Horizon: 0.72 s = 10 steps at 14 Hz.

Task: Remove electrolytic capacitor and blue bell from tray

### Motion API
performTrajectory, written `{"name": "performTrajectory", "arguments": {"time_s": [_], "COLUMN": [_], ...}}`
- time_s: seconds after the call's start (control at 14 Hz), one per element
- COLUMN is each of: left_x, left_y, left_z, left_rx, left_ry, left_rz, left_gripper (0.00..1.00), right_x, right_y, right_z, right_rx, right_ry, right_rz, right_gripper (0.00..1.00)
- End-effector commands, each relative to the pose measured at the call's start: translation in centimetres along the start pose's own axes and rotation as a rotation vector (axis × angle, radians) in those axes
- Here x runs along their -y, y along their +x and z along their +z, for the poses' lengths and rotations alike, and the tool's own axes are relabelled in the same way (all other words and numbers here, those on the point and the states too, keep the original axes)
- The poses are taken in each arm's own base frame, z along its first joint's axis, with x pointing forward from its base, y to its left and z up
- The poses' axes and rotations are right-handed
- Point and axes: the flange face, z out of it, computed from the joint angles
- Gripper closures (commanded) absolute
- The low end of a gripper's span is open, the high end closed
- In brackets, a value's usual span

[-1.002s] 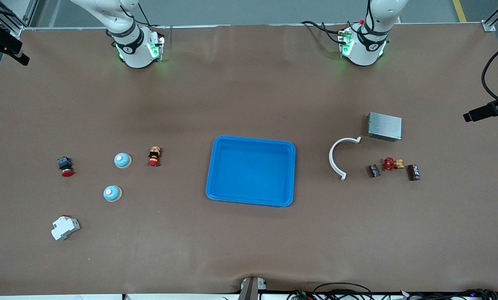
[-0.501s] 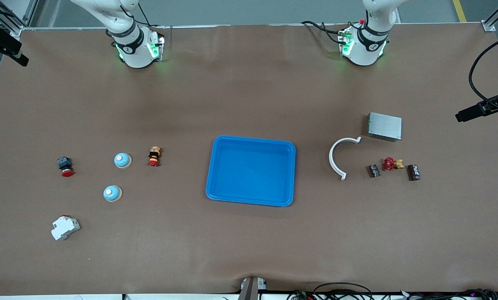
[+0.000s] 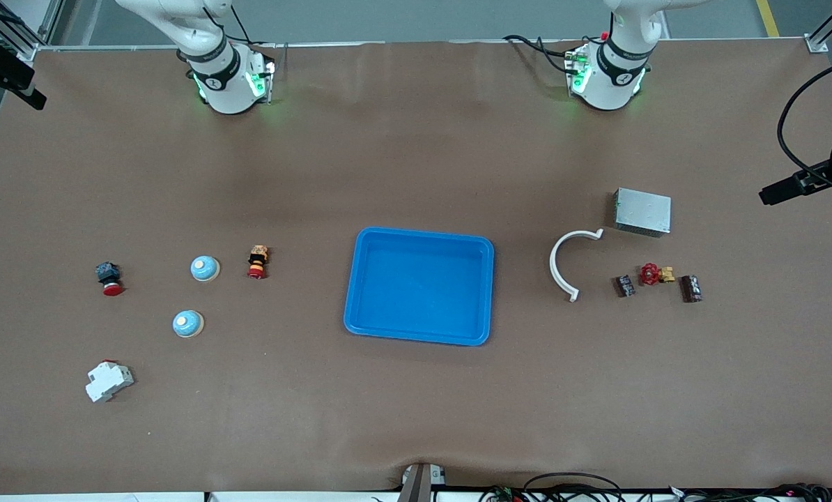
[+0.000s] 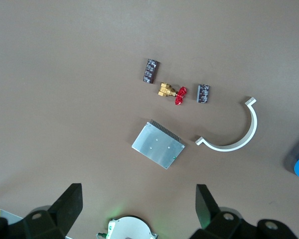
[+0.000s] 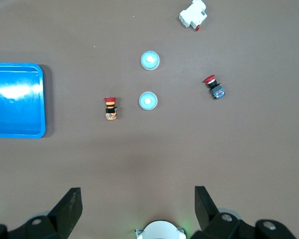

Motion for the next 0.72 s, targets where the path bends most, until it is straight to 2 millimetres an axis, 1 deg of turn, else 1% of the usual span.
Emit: {"name": "performTrajectory", "arguments": {"time_s": [0.0, 0.07, 0.21, 0.5, 0.64], "left_x": [0.4, 0.7, 0.9, 1.5, 1.7], "left_y": [-0.9, -0.9, -0.8, -0.4, -0.3], "left_z": [-0.3, -0.3, -0.3, 0.0, -0.1], "left_rx": [0.019, 0.022, 0.022, 0.03, 0.03], "left_ry": [-0.036, -0.041, -0.043, -0.055, -0.059], "left_rz": [0.005, -0.003, -0.007, -0.019, -0.024], "left_gripper": [0.0, 0.0, 0.0, 0.0, 0.0], "right_x": [-0.2, -0.1, -0.7, -1.1, -0.5], "right_y": [0.0, 0.0, 0.1, 0.1, 0.1], "right_z": [-0.6, -0.5, -0.5, -0.5, -0.4], "right_rx": [-0.01, -0.009, -0.008, -0.008, -0.008], "right_ry": [0.002, 0.003, 0.005, 0.005, -0.004], "right_rz": [-0.002, -0.006, 0.0, 0.015, 0.012], "right_gripper": [0.0, 0.0, 0.0, 0.0, 0.0]}}
